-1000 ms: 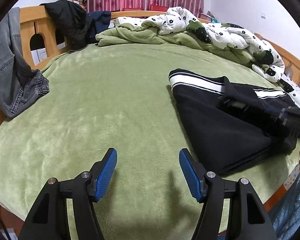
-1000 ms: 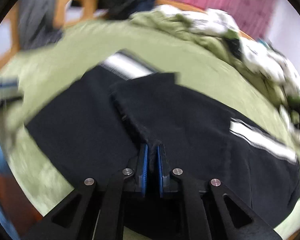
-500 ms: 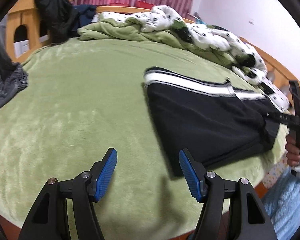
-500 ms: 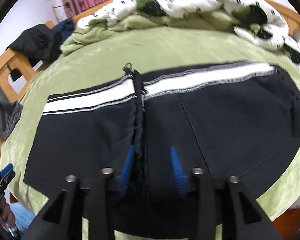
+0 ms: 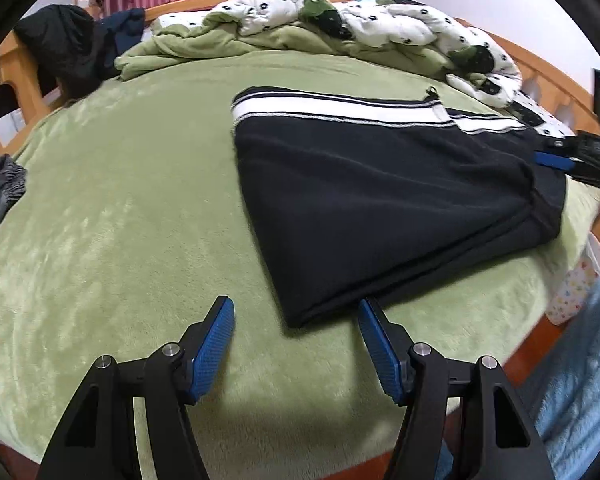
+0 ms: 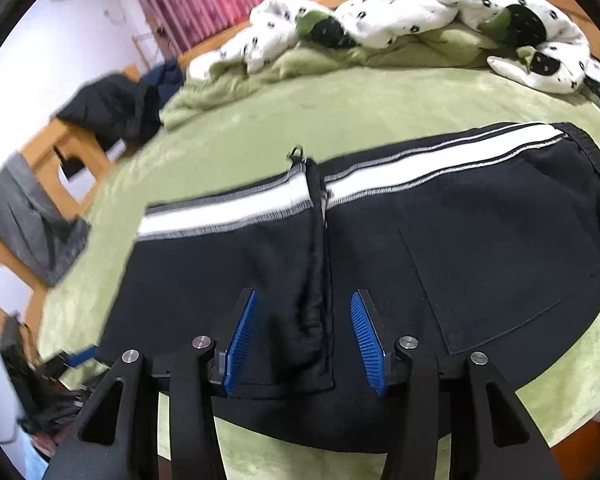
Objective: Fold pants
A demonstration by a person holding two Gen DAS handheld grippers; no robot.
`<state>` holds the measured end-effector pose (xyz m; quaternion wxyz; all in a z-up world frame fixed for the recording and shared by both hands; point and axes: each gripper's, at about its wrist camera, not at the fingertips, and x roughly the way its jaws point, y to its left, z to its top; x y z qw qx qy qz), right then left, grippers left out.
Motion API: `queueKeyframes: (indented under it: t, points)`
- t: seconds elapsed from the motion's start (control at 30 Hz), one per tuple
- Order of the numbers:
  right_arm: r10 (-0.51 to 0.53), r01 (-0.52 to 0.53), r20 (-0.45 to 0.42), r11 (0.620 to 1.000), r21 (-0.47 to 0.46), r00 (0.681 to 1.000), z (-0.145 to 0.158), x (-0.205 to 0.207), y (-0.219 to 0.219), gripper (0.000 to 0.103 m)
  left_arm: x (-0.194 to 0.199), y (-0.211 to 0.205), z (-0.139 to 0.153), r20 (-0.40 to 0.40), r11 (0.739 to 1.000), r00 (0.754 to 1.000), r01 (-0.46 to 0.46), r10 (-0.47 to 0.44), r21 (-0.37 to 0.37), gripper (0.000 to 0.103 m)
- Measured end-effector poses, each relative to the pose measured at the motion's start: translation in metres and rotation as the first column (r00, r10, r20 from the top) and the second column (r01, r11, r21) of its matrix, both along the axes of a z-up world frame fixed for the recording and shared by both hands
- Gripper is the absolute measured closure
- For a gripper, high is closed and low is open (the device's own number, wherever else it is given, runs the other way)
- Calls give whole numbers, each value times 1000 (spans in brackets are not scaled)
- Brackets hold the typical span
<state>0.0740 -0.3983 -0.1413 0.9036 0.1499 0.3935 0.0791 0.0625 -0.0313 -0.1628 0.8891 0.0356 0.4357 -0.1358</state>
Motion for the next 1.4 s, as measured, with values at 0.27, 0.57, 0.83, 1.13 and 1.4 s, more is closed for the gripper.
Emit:
queueKeyframes:
  t: [0.27, 0.57, 0.83, 1.13, 1.4]
  points:
    - [70, -68, -119, 997, 21, 990, -32, 20, 12, 47, 0, -1, 6, -10, 995, 999, 53, -54, -84, 41]
    - [124, -130, -110, 990, -50, 986, -36, 21, 32, 81, 5, 6, -2, -32, 999, 999, -12, 10, -42, 41]
    - [108, -124, -232, 991, -57, 967, -56, 25, 36, 72, 4, 13, -6, -51, 999, 998, -25, 24, -20, 41]
    - [44, -43, 5, 990, -137, 999, -3, -15, 28, 64, -12, 14, 32, 8, 985, 998, 68, -68, -157, 41]
    - [92, -137, -151, 936, -323, 984, -32, -18, 47, 65, 32, -3, -3, -144, 991, 985, -105, 93, -78, 41]
